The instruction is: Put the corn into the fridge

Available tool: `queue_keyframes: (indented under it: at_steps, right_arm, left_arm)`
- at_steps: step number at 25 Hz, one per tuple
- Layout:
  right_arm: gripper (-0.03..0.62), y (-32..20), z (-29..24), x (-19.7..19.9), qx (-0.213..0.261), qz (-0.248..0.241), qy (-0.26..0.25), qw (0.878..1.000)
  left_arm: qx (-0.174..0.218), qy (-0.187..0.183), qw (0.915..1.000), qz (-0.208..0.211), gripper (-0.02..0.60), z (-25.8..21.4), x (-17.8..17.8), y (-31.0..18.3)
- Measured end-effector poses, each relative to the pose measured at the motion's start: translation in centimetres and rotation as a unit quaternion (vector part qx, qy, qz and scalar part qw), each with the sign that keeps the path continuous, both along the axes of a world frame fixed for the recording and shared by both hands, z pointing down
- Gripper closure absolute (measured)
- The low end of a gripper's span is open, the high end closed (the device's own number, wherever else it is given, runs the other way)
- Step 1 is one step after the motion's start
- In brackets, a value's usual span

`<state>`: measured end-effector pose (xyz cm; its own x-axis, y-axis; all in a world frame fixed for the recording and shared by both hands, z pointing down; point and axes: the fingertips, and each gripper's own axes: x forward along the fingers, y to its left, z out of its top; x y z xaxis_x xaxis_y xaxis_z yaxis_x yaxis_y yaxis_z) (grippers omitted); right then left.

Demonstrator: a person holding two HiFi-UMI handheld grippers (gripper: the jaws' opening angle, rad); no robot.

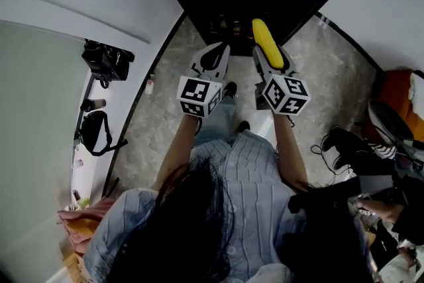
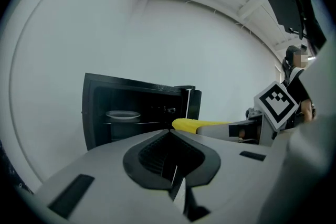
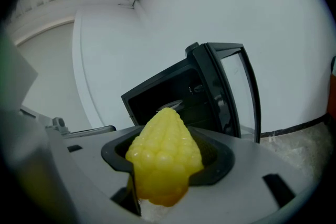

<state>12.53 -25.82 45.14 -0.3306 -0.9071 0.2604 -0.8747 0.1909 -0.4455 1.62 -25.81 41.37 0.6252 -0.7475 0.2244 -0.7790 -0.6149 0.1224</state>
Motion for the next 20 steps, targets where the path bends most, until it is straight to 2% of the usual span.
queue_keyframes:
  at_steps: [4, 12, 17, 20]
  right_arm:
    - [0.347, -2.7, 1.9, -0.3, -0.016, 0.009, 0.004, 1.000]
    - [0.347, -8.4, 7.2, -1.3, -0.041, 0.009, 0.019, 0.999]
    - [0.347, -11.9, 10.1, -1.9, -0.056, -0.002, 0.050, 0.997]
    - [0.347, -13.9, 11.7, -1.9, -0.064, -0.001, 0.062, 0.996]
  left_arm:
    - [-0.013, -0.007, 0.9998, 0.014, 0.572, 1.4, -0.2, -2.0]
    - [-0.042, 0.017, 0.9989, 0.013, 0.572, 4.7, -0.8, -6.0]
    - [-0.036, 0.015, 0.9991, 0.014, 0.572, 5.7, -1.2, -8.7]
    - [-0.028, 0.039, 0.9988, 0.010, 0.572, 5.6, -1.4, -10.3]
